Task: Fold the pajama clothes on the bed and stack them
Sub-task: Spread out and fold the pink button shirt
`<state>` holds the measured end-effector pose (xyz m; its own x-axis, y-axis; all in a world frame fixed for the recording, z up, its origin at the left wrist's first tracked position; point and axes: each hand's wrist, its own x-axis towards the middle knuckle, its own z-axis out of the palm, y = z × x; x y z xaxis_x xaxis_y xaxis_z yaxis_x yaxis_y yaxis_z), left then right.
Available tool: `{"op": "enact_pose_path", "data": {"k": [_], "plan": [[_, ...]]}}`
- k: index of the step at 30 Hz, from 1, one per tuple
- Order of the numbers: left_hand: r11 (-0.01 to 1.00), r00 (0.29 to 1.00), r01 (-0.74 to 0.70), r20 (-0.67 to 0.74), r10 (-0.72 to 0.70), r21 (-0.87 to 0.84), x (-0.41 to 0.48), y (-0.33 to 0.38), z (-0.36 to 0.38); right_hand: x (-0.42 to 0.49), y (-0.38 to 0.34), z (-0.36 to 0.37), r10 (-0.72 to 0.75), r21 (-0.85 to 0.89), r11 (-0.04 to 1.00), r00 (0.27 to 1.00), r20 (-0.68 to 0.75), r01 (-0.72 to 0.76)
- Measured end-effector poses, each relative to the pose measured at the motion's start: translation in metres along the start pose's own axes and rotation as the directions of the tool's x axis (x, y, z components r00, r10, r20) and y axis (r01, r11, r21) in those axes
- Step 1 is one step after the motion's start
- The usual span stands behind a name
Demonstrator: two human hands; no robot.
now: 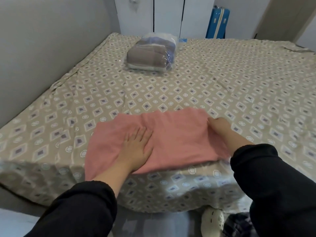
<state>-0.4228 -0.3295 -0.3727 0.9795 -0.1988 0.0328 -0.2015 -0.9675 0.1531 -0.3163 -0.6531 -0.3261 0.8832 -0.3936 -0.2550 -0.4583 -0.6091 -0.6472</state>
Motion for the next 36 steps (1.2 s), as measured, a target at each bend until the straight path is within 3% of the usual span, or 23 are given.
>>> {"op": "enact_pose_path", "data": {"k": [3, 9, 14, 16, 18, 19, 21, 22, 23, 24, 25, 27, 28, 29, 30, 33, 36], "plan": [[1.0, 1.0, 0.008, -0.01, -0.008, -0.015, 0.0, -0.001, 0.0, 0.018, -0.009, 0.006, -0.029, 0.049, 0.998, 0.999, 0.033, 0.027], [0.994, 0.995, 0.079, -0.061, -0.084, -0.073, 0.001, -0.001, 0.0, 0.038, 0.014, -0.004, 0.058, 0.046, 0.998, 0.955, -0.292, -0.047], [0.987, 0.986, 0.14, -0.079, -0.145, -0.074, 0.003, -0.001, 0.001, 0.033, 0.01, 0.001, -0.028, -0.094, 0.996, 0.95, -0.311, -0.002], [0.988, 0.986, 0.14, -0.085, -0.145, -0.066, 0.003, -0.001, 0.002, 0.023, -0.001, 0.005, -0.115, -0.243, 0.97, 0.935, -0.335, 0.032], [0.989, 0.986, 0.132, -0.096, -0.138, -0.065, 0.003, -0.001, 0.002, 0.003, -0.013, 0.015, -0.354, -0.425, 0.884, 0.872, -0.337, 0.194], [0.989, 0.986, 0.129, -0.1, -0.135, -0.067, 0.003, -0.001, 0.002, -0.013, -0.017, 0.024, -0.512, -0.462, 0.814, 0.81, -0.286, 0.351], [0.99, 0.986, 0.126, -0.098, -0.132, -0.07, 0.002, 0.0, 0.001, -0.049, -0.017, 0.046, -0.777, -0.447, 0.564, 0.629, -0.004, 0.694], [0.989, 0.987, 0.128, -0.093, -0.134, -0.07, 0.002, 0.0, 0.001, -0.064, -0.009, 0.056, -0.821, -0.402, 0.434, 0.538, 0.191, 0.806], [0.989, 0.986, 0.131, -0.093, -0.137, -0.068, 0.002, 0.0, 0.0, -0.071, -0.001, 0.059, -0.796, -0.382, 0.37, 0.501, 0.34, 0.847], [0.989, 0.986, 0.132, -0.098, -0.138, -0.066, 0.002, 0.0, 0.0, -0.068, 0.004, 0.055, -0.751, -0.417, 0.388, 0.544, 0.375, 0.822], [0.989, 0.985, 0.132, -0.103, -0.138, -0.062, 0.002, 0.0, 0.0, -0.058, 0.007, 0.047, -0.682, -0.502, 0.474, 0.663, 0.31, 0.723], [0.989, 0.985, 0.132, -0.107, -0.138, -0.061, 0.001, 0.0, -0.001, -0.04, 0.009, 0.027, -0.385, -0.602, 0.718, 0.92, 0.076, 0.35], [0.988, 0.984, 0.135, -0.11, -0.142, -0.071, 0.001, 0.0, -0.001, -0.035, 0.005, 0.019, -0.217, -0.596, 0.781, 0.976, 0.02, 0.186], [0.987, 0.983, 0.14, -0.11, -0.148, -0.081, 0.001, 0.0, -0.002, -0.032, -0.004, 0.015, -0.133, -0.595, 0.796, 0.991, 0.014, 0.115], [0.986, 0.983, 0.142, -0.106, -0.151, -0.088, 0.001, 0.001, -0.003, -0.033, -0.016, 0.019, -0.154, -0.593, 0.794, 0.988, 0.019, 0.135], [0.983, 0.983, 0.135, -0.11, -0.149, -0.122, 0.002, 0.0, -0.003, -0.061, -0.061, 0.059, -0.437, -0.43, 0.793, 0.895, 0.093, 0.432], [0.968, 0.972, 0.131, -0.162, -0.167, -0.214, 0.001, -0.001, -0.004, -0.102, -0.077, 0.112, -0.551, -0.299, 0.749, 0.807, 0.214, 0.591]]}}
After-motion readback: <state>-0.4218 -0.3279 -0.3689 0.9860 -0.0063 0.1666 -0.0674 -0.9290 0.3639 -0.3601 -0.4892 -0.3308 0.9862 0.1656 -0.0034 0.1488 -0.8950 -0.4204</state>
